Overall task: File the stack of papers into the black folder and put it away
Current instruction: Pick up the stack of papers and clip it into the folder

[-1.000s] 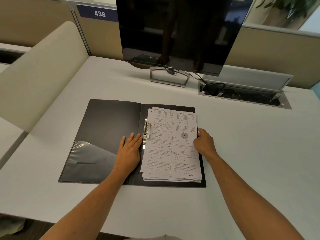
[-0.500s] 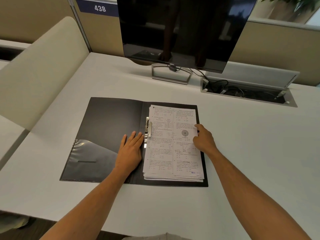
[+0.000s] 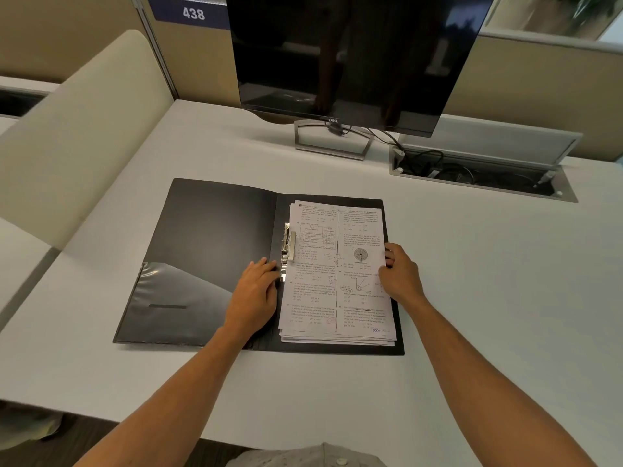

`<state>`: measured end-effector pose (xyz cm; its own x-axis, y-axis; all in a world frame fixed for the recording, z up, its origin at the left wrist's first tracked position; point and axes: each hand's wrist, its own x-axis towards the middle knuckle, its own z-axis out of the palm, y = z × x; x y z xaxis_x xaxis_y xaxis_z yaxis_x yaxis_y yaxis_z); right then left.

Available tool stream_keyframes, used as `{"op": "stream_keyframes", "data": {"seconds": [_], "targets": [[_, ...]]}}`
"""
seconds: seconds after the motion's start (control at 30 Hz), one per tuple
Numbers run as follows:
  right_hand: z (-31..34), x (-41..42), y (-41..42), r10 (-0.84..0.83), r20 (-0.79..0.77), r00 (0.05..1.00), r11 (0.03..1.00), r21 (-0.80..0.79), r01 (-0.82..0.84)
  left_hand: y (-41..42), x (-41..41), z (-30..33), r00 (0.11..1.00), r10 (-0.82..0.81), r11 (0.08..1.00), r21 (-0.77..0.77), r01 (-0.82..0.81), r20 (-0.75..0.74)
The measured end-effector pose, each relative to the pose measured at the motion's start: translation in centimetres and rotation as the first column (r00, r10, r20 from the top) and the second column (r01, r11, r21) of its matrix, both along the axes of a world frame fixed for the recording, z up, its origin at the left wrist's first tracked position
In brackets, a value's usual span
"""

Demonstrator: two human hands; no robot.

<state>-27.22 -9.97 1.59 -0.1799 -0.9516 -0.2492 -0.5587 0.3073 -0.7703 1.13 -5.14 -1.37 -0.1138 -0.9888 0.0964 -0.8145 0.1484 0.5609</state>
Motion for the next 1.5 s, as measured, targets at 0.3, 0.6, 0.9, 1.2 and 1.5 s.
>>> {"op": "stream_keyframes", "data": {"seconds": [0.3,0.6,0.9,1.2,1.5], "targets": [[0.7,-0.2,0.2,0.052,0.064,0.997,0.998,0.037,-0.054,0.6,-0.4,0.4,0.998,-0.057,0.997,0.058,0.057,-0.013],[0.7,-0.4,0.6,0.059,0.12,0.991,0.996,0.065,-0.067,0.6,-0.5,0.5,0.996,-0.01,0.995,0.098,0.019,-0.087],[0.7,-0.2,1.2,0.115,0.027,0.993,0.993,-0.002,-0.115,0.9,-0.7,0.7,0.98,0.079,0.979,0.198,-0.042,-0.183],[-0.7,1.9,6.4,0.456,-0.427,0.781,0.832,-0.106,-0.544,-1.1,-0.4,2.1,0.975,0.031,0.997,-0.068,-0.047,-0.219],[-1.3,4.0,8.6,0.642,-0.577,0.506,0.558,-0.102,-0.824,-8.8,-1.8,4.1,0.998,-0.06,0.992,-0.107,0.062,0.023]]}}
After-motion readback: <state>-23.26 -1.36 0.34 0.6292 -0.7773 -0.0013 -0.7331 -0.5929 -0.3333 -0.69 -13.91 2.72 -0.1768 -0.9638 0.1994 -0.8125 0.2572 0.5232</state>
